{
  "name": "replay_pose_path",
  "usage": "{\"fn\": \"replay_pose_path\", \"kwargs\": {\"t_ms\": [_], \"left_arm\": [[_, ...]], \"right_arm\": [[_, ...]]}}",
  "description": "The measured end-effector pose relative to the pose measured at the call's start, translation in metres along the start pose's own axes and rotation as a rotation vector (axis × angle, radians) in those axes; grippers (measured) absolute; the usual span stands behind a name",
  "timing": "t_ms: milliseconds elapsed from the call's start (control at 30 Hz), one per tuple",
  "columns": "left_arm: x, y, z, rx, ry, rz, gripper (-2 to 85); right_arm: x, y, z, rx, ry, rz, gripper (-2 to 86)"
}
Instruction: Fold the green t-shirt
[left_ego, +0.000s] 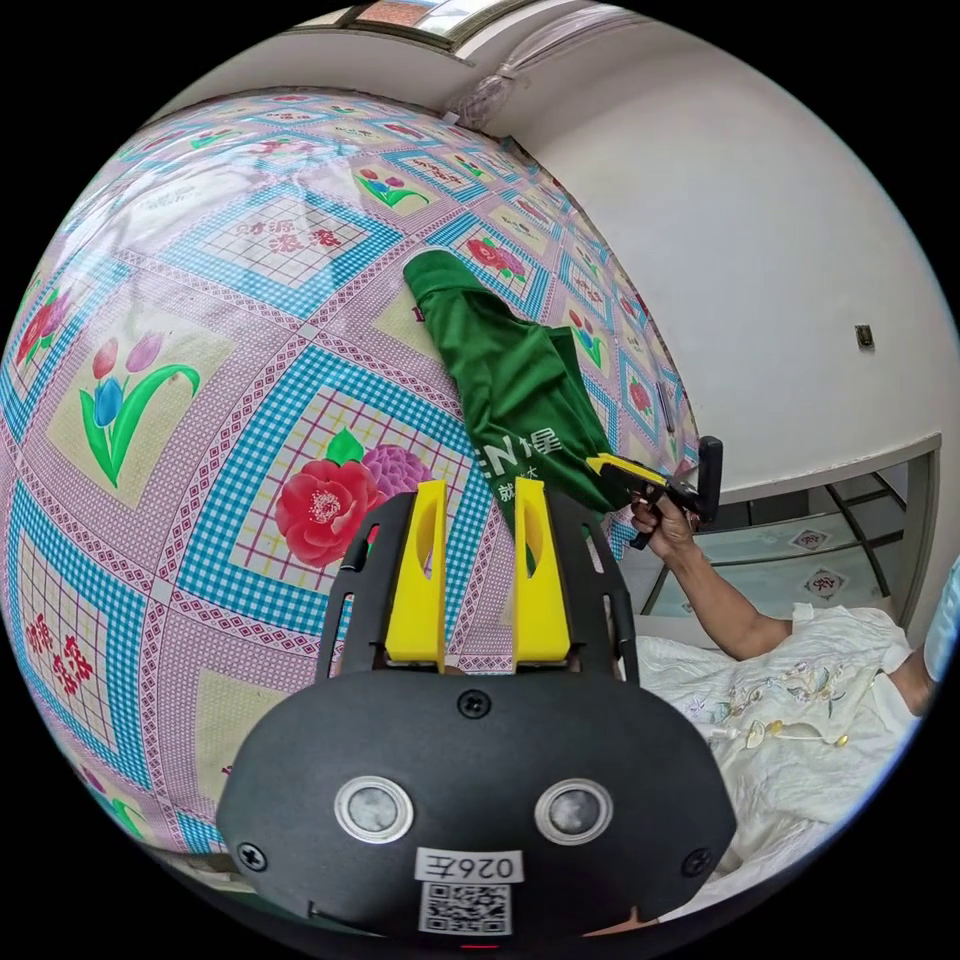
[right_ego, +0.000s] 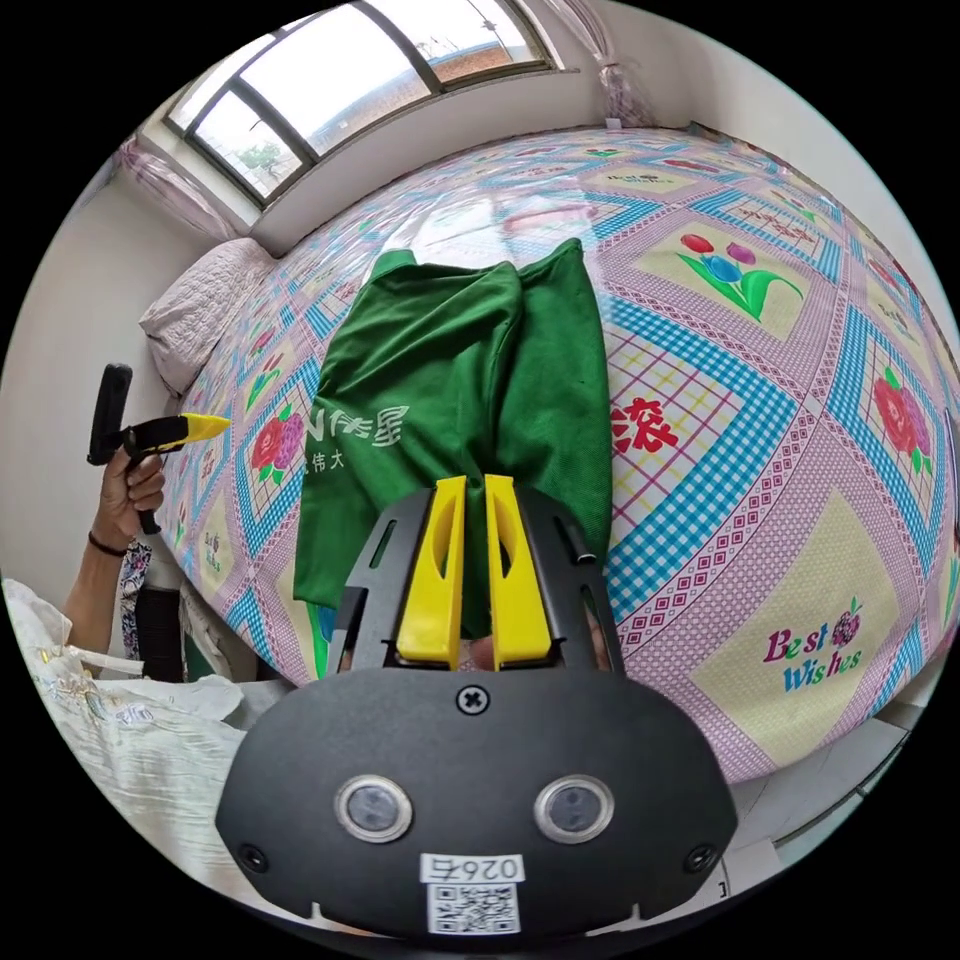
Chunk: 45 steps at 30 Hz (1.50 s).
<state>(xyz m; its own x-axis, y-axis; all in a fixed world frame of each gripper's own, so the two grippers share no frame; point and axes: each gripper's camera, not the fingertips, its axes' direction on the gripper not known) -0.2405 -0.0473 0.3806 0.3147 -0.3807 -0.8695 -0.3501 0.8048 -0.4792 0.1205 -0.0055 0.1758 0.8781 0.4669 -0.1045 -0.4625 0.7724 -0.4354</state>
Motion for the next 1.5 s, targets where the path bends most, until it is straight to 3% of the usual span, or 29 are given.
{"fn": "replay_pose_path", "kwargs": {"t_ms": [233,533,833,1000,1233,1500], "left_arm": [[0.008,0.024,0.004,-0.007,0.030,-0.003,10.8],[0.027,0.052,-0.014,-0.014,-0.072,0.018,9.6],[0.037,0.082,-0.039,0.064,-0.089,-0.018,9.4],[0.041,0.092,-0.055,0.107,-0.106,-0.022,9.4],[0.039,0.104,-0.084,0.189,-0.143,-0.060,9.4],[0.030,0.117,-0.107,0.250,-0.181,-0.117,9.2]], "right_arm": [[0.022,-0.014,-0.003,0.014,-0.124,0.089,-0.8],[0.031,-0.030,-0.001,-0.001,-0.112,0.077,-1.0],[0.040,-0.035,-0.005,0.032,-0.071,0.020,5.1],[0.037,-0.044,0.008,-0.009,-0.068,0.005,-0.7],[-0.028,-0.050,0.003,0.041,-0.272,-0.155,-1.5],[-0.157,-0.037,0.041,-0.093,-0.434,-0.490,-0.7]]}}
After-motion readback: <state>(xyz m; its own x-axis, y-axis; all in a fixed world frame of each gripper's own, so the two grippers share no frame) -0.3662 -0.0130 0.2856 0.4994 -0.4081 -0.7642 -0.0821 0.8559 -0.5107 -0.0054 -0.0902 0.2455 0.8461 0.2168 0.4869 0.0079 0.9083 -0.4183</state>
